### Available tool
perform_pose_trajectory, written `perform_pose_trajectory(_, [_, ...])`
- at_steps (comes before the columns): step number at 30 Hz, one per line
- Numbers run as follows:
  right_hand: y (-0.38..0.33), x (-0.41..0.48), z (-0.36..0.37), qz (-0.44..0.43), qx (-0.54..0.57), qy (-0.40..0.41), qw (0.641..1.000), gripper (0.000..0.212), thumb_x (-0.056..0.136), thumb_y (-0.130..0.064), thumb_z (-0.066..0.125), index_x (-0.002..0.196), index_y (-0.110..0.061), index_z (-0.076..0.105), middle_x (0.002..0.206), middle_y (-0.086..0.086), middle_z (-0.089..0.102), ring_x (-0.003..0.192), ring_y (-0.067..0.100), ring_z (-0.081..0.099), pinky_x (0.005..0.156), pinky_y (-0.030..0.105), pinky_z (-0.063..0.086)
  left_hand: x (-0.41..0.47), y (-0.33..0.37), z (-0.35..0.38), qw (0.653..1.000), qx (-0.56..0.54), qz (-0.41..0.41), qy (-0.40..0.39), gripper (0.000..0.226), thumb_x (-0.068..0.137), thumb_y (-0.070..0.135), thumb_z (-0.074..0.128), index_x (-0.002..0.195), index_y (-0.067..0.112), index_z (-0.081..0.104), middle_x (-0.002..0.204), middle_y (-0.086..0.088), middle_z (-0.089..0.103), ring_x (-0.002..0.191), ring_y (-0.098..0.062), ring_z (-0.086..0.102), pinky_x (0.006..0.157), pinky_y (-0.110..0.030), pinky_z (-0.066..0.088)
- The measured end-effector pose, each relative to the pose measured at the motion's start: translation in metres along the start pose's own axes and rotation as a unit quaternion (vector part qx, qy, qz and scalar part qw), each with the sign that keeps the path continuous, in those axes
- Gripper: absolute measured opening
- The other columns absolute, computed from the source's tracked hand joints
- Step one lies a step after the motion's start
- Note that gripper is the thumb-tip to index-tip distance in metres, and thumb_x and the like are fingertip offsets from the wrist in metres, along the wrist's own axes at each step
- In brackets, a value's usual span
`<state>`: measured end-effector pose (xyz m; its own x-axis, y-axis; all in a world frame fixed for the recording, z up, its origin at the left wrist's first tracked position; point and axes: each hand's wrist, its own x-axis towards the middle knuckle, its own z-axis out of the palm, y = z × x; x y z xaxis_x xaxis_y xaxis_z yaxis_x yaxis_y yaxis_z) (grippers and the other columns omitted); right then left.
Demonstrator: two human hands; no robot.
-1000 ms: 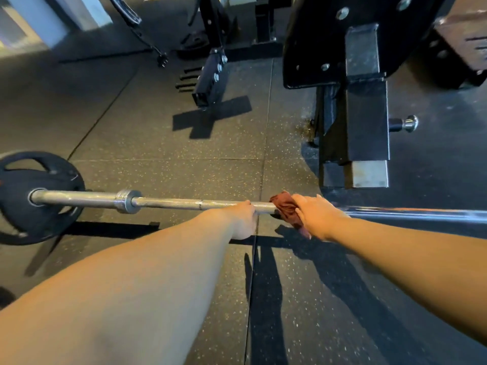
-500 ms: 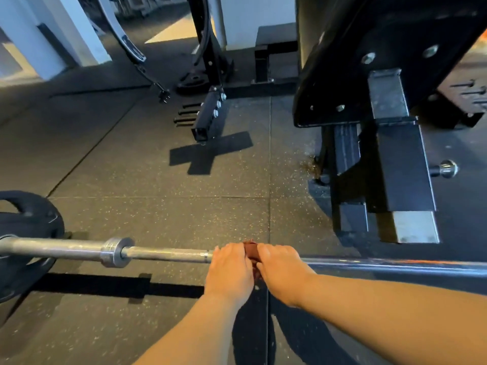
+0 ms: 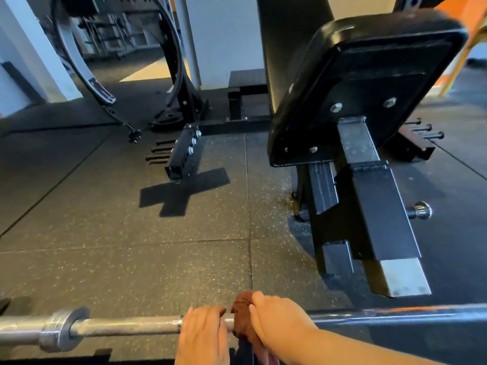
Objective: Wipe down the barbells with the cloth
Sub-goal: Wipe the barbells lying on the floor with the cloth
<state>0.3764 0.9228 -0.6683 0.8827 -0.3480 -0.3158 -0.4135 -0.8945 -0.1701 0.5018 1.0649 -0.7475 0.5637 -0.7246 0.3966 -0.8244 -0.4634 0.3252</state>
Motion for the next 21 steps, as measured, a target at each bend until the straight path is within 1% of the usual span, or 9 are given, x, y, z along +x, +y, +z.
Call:
perform_pose_trajectory(2, [-0.012,0.004,-0.005,0.033,0.008,-0.006,0.999,0.036,0.111,-0.02,0.029,0.137,-0.003,0.047,0.132,0.02,0.054,0.116,0.041,0.059,0.092,0.049,0.048,0.002,0.004,0.004,0.999,0.016,0.018,0.035,0.03,0.088,0.03,0.045,0.087,0.022,0.074,0.079,0.008,0.064,0.084,-0.012,0.054,0.109,-0.029,0.027])
perform_pose_trajectory(4, [-0.03,0.013,0.0,0.044,0.056,0.002,0.997,0.041,0.111,-0.027,0.027,0.144,-0.005,0.04,0.139,0.019,0.052,0.124,0.04,0.055,0.098,0.05,0.043,-0.004,0.003,0.008,0.996,0.069,0.048,0.033,0.037,0.096,0.027,0.041,0.083,0.017,0.074,0.075,0.001,0.063,0.075,-0.021,0.059,0.1,-0.04,0.038])
perform_pose_trajectory(7, [-0.034,0.017,0.014,0.004,0.075,0.03,0.997,0.058,0.107,-0.038,0.014,0.154,-0.005,0.026,0.144,0.021,0.048,0.128,0.041,0.049,0.103,0.051,0.037,-0.009,-0.009,0.015,0.992,0.107,0.07,0.014,0.047,0.102,0.027,0.033,0.094,0.01,0.076,0.084,-0.004,0.063,0.075,-0.03,0.062,0.091,-0.046,0.044])
perform_pose_trajectory(9, [-0.019,0.01,0.009,-0.026,0.079,0.036,0.996,0.045,0.11,-0.031,0.025,0.143,-0.003,0.037,0.136,0.024,0.051,0.121,0.044,0.051,0.098,0.052,0.039,-0.011,-0.016,0.017,0.992,0.109,0.059,0.005,0.051,0.104,0.032,0.029,0.096,0.014,0.076,0.088,-0.001,0.063,0.08,-0.027,0.063,0.094,-0.042,0.043])
perform_pose_trajectory(11, [-0.002,-0.002,0.007,-0.036,0.106,0.045,0.993,0.035,0.111,-0.027,0.031,0.132,-0.003,0.046,0.132,0.024,0.054,0.117,0.044,0.053,0.095,0.05,0.04,-0.009,-0.009,0.01,0.993,0.098,0.06,0.006,0.038,0.097,0.029,0.039,0.095,0.017,0.076,0.089,0.001,0.064,0.081,-0.026,0.063,0.094,-0.04,0.043])
perform_pose_trajectory(15, [0.006,-0.002,0.024,0.02,0.012,0.12,0.992,0.036,0.106,-0.027,0.031,0.12,-0.01,0.06,0.109,0.014,0.063,0.094,0.034,0.064,0.072,0.043,0.043,-0.003,0.003,0.009,0.997,0.061,0.024,0.042,0.034,0.088,0.027,0.044,0.091,0.015,0.076,0.086,-0.002,0.068,0.077,-0.03,0.067,0.091,-0.042,0.041])
perform_pose_trajectory(16, [-0.003,0.002,0.025,0.019,0.014,0.091,0.996,0.037,0.102,-0.026,0.033,0.116,-0.01,0.064,0.103,0.012,0.062,0.088,0.032,0.065,0.069,0.042,0.042,-0.003,0.002,0.012,0.997,0.063,0.022,0.05,0.034,0.089,0.026,0.044,0.092,0.014,0.076,0.087,-0.003,0.068,0.078,-0.031,0.067,0.091,-0.043,0.042])
perform_pose_trajectory(19, [-0.023,0.017,0.038,-0.013,0.04,0.082,0.996,0.049,0.096,-0.034,0.035,0.122,-0.009,0.067,0.101,0.013,0.066,0.088,0.032,0.068,0.079,0.041,0.053,-0.012,-0.004,0.023,0.989,0.112,0.082,0.043,0.028,0.09,0.019,0.054,0.102,0.007,0.076,0.096,-0.01,0.067,0.085,-0.034,0.064,0.09,-0.05,0.045])
perform_pose_trajectory(21, [-0.023,0.019,0.03,-0.008,0.062,0.154,0.986,0.056,0.103,-0.033,0.026,0.148,-0.005,0.045,0.126,0.022,0.059,0.112,0.039,0.06,0.097,0.048,0.047,-0.014,-0.004,0.021,0.984,0.125,0.116,0.044,0.029,0.088,0.017,0.056,0.105,0.006,0.076,0.097,-0.012,0.068,0.086,-0.035,0.064,0.091,-0.05,0.045])
